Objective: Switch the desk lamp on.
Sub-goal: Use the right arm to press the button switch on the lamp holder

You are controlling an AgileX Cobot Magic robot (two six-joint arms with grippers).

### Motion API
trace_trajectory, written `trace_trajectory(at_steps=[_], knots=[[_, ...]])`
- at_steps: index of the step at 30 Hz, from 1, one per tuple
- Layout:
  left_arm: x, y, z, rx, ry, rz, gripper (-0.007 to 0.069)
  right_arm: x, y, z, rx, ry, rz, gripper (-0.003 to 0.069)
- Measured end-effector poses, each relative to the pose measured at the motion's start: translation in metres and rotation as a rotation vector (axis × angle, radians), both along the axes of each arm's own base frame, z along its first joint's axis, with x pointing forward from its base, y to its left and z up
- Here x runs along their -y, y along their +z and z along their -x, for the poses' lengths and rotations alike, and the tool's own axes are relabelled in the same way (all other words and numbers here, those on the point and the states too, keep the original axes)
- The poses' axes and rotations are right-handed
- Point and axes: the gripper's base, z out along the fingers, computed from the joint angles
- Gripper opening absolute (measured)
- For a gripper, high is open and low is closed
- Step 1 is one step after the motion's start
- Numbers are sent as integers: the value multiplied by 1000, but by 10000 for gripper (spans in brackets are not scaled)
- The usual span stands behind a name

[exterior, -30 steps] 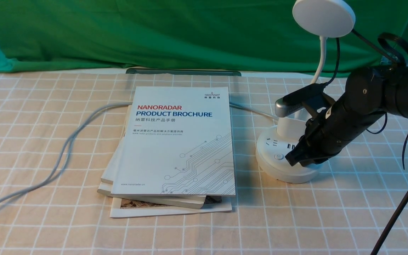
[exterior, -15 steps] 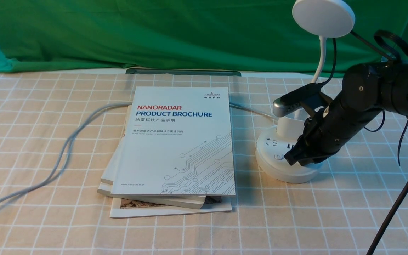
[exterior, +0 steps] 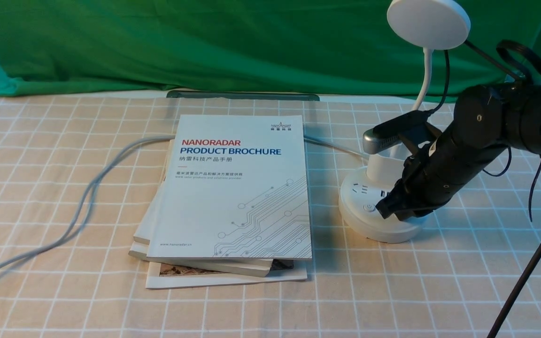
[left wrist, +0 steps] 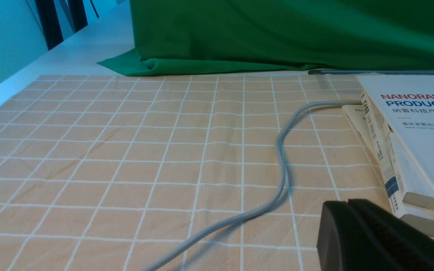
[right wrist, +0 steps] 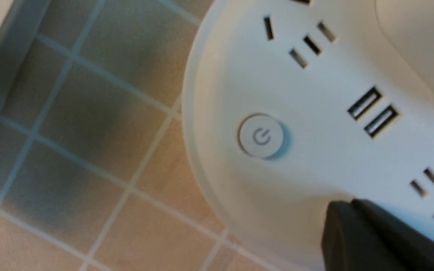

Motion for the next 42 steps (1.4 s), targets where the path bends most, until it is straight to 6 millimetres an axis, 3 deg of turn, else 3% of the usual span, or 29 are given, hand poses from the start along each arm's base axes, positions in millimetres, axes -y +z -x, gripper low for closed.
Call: trace_trajectory(at_steps=[10,22,42], knots=[[0,0,0,0,0,0,21,2,0,4,-2,-4,6,37],[0,0,0,0,0,0,21,2,14,-3,127,-25,-18,37],[0,0,0,0,0,0,21,3,-8,3,102,-26,-4,37]])
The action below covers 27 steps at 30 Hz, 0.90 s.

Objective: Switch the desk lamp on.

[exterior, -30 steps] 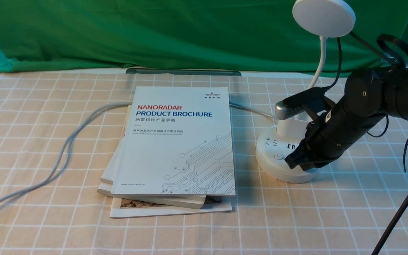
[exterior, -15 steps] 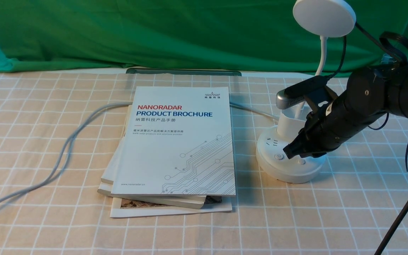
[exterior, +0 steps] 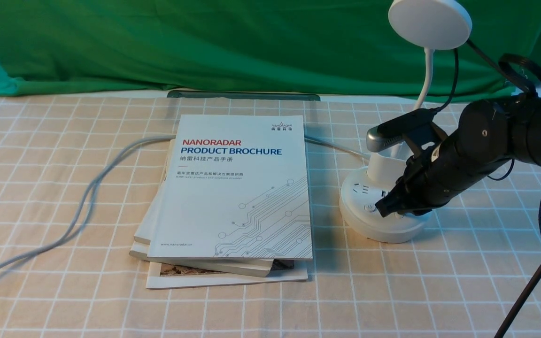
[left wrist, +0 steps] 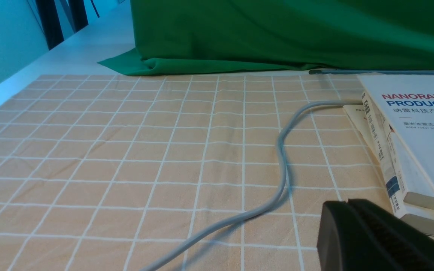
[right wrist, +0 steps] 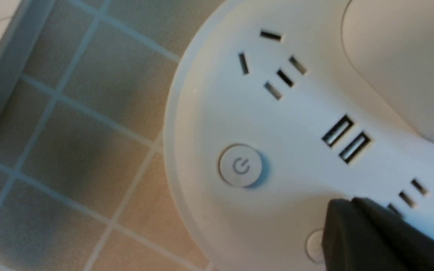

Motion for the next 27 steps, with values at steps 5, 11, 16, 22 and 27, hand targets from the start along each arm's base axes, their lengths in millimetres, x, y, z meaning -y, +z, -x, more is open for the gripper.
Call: trace_trajectory(at_steps=[5,11,16,22,27], knots=[[0,0,0,0,0,0,21,0,-1,4,29,4,-5,37],[0,0,0,0,0,0,21,4,26,17,59,-9,-27,38],[0,0,0,0,0,0,21,20,136,58,359,-35,-151,43],[0,0,0,0,0,0,21,51,207,140,609,-60,-274,48],[0,0,0,0,0,0,21,76,208,205,712,-63,-323,57]])
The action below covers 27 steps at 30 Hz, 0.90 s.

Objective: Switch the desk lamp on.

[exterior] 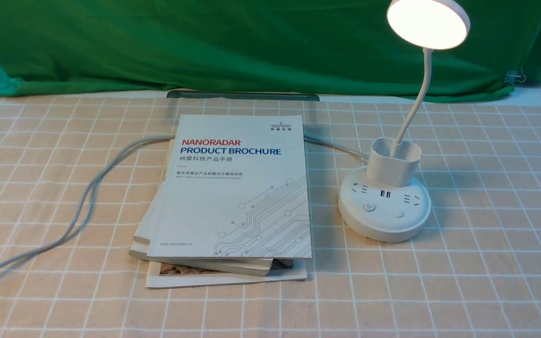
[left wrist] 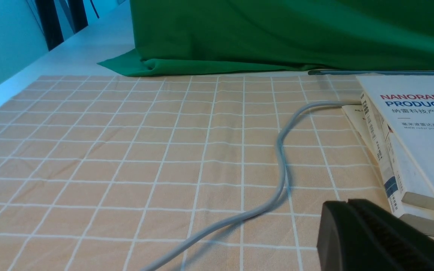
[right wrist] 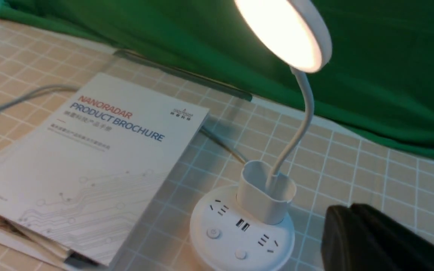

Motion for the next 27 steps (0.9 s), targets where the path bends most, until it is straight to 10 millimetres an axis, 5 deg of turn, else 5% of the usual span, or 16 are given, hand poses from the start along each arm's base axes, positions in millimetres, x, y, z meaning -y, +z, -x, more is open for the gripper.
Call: trace_trajectory(at_steps=[7,12,21,27], knots=[[0,0,0,0,0,0,21,22,-27,59,93,-11,-61,80],[0,0,0,0,0,0,21,32,-47,82,223,-17,-99,99],[0,0,0,0,0,0,21,37,-104,91,372,-38,-161,131],[0,0,0,0,0,0,21,47,-155,87,343,-216,-210,160]])
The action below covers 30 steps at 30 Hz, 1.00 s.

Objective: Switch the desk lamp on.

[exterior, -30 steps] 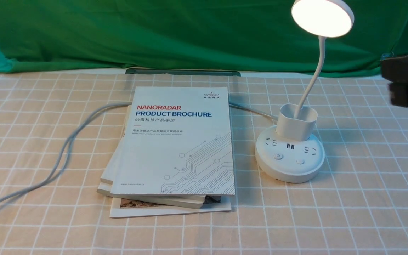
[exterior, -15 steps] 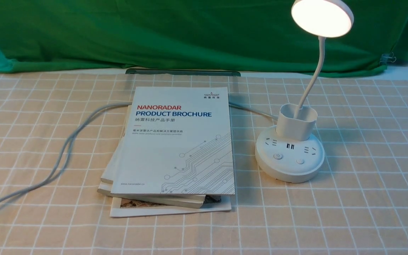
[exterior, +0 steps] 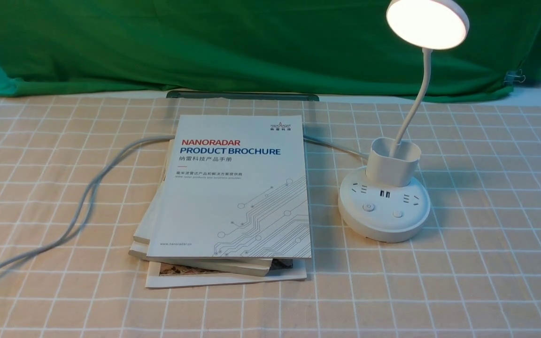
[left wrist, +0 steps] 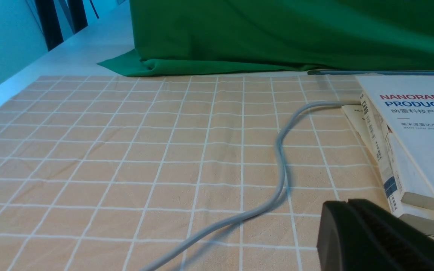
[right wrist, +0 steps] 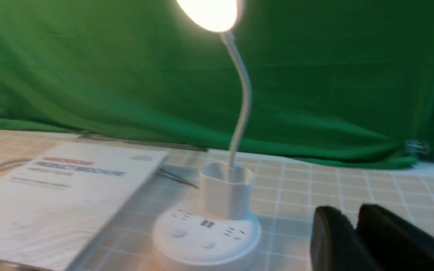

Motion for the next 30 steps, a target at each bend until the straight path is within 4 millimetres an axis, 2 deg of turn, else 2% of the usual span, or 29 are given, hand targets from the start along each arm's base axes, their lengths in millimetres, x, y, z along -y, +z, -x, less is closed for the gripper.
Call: trace_trajectory(at_steps=[3,8,30], knots=[[0,0,0,0,0,0,21,7,-17,-2,-41,-118,-19,169],[0,0,0,0,0,0,21,15,-22,1,-34,-243,-23,182],[0,0,0,0,0,0,21,14,-36,6,-181,-224,-38,236]])
